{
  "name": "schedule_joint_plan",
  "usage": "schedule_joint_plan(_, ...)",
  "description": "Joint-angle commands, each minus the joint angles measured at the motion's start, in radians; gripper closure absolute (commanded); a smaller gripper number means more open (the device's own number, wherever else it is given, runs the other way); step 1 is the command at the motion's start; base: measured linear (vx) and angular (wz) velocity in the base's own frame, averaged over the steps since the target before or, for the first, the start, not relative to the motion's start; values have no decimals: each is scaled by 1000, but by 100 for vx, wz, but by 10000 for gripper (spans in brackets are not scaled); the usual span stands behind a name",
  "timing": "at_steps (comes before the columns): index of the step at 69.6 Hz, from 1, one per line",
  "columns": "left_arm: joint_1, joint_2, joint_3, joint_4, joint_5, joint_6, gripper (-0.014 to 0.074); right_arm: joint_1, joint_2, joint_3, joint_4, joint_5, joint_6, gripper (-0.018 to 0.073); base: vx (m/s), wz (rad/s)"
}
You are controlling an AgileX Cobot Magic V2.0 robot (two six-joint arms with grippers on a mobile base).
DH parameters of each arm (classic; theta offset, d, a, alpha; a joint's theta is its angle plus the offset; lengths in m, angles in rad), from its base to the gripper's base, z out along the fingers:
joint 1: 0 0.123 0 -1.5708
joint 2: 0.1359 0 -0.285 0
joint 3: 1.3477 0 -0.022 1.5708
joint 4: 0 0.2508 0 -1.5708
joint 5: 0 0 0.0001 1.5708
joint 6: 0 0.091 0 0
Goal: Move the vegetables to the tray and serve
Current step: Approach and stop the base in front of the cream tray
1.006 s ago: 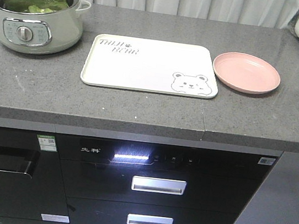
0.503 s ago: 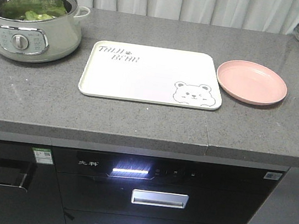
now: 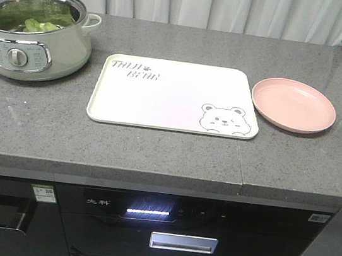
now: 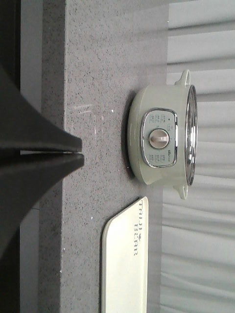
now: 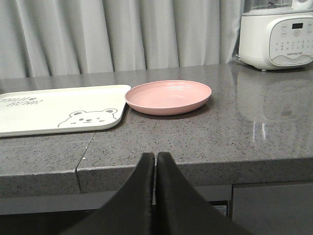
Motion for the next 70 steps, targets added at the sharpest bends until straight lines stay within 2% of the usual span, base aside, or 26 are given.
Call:
schedule_joint_plan(1,2,-13,22,-3,-77,-6,602,-6,-8,15,-11,-78,-4,562,6,1)
schedule_joint_plan(70,2,-13,22,-3,-77,-6,602,-6,-8,15,-11,-78,-4,562,6,0)
